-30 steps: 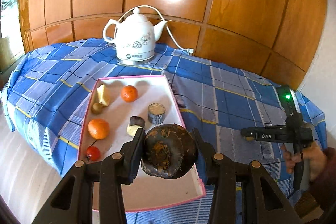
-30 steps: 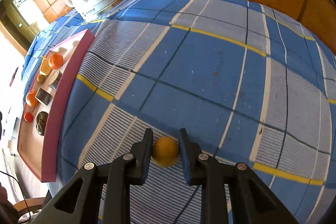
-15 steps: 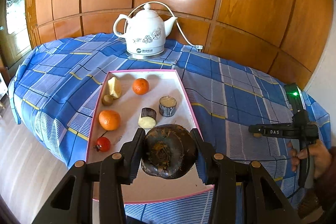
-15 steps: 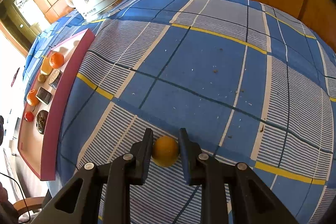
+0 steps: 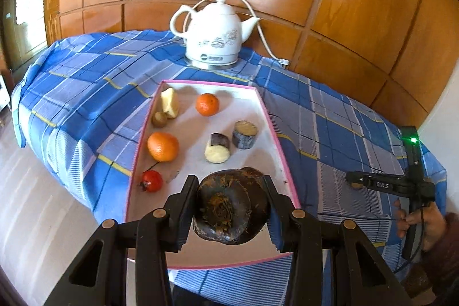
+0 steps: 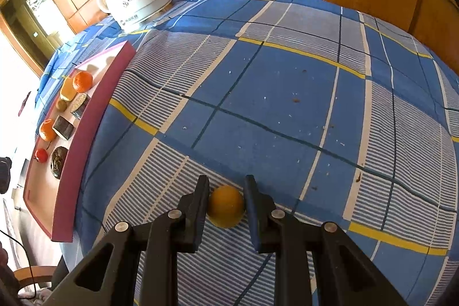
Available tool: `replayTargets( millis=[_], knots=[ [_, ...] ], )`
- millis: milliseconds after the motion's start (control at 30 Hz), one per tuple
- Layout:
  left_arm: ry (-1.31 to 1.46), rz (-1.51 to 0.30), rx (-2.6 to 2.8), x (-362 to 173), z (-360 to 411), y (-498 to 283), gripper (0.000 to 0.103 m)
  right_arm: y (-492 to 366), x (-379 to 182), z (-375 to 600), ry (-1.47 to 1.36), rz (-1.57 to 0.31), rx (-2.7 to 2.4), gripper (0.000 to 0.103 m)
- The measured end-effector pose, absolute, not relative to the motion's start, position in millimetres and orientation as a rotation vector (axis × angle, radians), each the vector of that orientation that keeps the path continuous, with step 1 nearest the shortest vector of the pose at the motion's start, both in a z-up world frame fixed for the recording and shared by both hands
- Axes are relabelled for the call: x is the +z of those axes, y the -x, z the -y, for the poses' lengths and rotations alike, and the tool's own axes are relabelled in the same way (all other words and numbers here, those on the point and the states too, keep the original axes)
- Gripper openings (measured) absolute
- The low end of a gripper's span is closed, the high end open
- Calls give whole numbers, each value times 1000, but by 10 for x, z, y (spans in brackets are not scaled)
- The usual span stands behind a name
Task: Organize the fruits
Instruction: 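Drop the dark brown fruit into the tray with the left tool while the right tool holds the yellow fruit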
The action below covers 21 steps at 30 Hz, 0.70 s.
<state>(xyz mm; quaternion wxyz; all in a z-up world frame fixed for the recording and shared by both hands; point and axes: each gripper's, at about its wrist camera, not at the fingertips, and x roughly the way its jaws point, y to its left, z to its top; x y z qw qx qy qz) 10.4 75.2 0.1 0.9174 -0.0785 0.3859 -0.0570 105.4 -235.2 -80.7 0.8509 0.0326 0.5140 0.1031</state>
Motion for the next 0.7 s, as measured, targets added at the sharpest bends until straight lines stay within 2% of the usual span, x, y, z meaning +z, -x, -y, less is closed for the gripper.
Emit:
replayTargets(
  millis=[267, 333, 400, 700],
  knots=[
    [187, -817, -100, -85, -843, -113, 44, -836, -789, 2444, -107, -1047, 229, 25],
    [187, -817, -105, -86, -830, -119, 44, -805, -805, 2528, -184, -1061, 248, 27],
    [185, -819, -110, -93, -815, -129, 44, -744, -803, 2581, -214, -1051, 251, 35],
    [174, -830, -129, -123, -776, -184, 44, -679, -790, 2569, -170, -1045, 221, 36]
  ],
)
